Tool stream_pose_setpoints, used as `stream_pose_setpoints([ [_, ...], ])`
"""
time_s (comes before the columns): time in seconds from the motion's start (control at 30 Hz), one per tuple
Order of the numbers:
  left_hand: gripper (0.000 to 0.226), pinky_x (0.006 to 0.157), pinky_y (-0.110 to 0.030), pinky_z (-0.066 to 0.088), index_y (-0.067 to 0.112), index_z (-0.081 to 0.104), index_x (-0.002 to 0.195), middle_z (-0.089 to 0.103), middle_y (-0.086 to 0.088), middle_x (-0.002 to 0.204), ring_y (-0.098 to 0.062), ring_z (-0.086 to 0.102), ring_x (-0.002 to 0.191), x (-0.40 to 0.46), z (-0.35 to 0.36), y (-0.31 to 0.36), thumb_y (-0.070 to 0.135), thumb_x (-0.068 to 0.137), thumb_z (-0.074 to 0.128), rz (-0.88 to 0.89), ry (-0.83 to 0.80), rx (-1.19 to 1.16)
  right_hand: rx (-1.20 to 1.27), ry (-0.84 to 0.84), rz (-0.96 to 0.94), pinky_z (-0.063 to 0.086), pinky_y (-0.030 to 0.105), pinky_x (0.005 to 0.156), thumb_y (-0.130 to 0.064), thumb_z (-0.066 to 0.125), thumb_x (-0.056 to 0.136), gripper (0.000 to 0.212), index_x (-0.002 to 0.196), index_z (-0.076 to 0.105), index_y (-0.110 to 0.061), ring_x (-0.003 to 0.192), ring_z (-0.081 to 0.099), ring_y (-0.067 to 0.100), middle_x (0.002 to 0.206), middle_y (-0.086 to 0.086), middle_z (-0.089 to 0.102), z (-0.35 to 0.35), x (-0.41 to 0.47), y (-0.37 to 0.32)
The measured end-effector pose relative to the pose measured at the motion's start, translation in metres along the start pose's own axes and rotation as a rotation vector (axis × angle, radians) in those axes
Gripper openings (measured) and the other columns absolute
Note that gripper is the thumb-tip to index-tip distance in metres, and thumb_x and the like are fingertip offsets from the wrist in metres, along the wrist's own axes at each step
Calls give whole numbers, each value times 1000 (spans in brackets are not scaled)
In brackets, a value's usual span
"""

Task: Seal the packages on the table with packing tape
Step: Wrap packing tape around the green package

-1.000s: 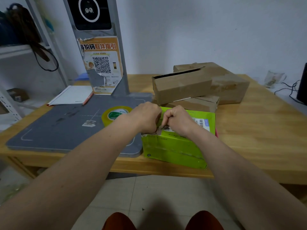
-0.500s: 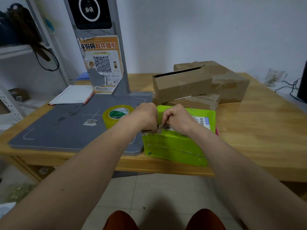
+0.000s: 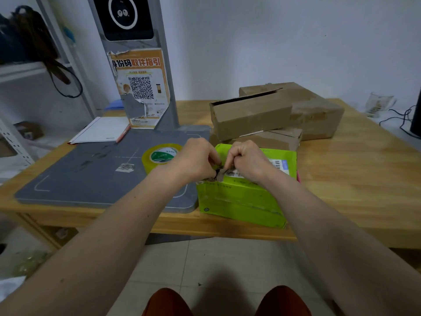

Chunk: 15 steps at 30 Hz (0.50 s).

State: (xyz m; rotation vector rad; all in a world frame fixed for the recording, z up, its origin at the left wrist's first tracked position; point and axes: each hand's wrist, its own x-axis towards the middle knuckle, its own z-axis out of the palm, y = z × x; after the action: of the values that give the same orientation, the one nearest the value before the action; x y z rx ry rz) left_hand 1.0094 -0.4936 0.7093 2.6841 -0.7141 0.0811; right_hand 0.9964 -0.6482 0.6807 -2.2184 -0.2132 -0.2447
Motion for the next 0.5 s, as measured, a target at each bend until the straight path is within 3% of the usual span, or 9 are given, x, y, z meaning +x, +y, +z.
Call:
stream_pose_setpoints([
  [0.1,24,68,-9,39,18,80,96,73,3,88,-1,54,68,-3,3,-3,6,75,74,56,68,-13,39,51,19,40,17,58,23,37,69,52,55,68,-17,65,50,8,68,-2,56,-1,1,2],
  [0.2,20,67,-7,40,18,80,93,62,8,72,-4,56,68,-6,4,-6,6,79,72,92,109,-48,59,115,80,35,22,47,19,36,72,52,53,65,-19,52,45,11,60,1,57,-2,4,5],
  [0.27,20,63,0,39,17,80,93,59,10,70,1,54,62,-8,6,-8,5,80,72,90,120,-100,54,89,94,32,22,45,17,40,78,46,60,67,-15,49,41,10,59,3,57,-3,4,4],
  [0.37,19,63,1,39,15,80,93,62,10,72,6,56,65,-10,8,-12,3,82,72,92,117,-161,47,-61,72,36,13,49,9,56,85,19,82,70,-4,55,45,6,66,0,58,-6,0,0],
  [0.43,18,67,-4,41,14,80,93,64,8,73,-1,60,70,-11,9,-12,2,83,71,102,131,-181,89,-115,72,41,13,56,5,64,85,11,88,69,-4,62,50,9,72,4,60,-10,-3,-1],
  [0.5,17,75,-22,49,14,80,92,70,0,79,-11,64,78,-11,11,-11,3,84,70,113,144,-173,126,-140,81,46,23,66,1,70,83,10,90,69,-6,70,54,13,80,10,63,-14,-5,1],
])
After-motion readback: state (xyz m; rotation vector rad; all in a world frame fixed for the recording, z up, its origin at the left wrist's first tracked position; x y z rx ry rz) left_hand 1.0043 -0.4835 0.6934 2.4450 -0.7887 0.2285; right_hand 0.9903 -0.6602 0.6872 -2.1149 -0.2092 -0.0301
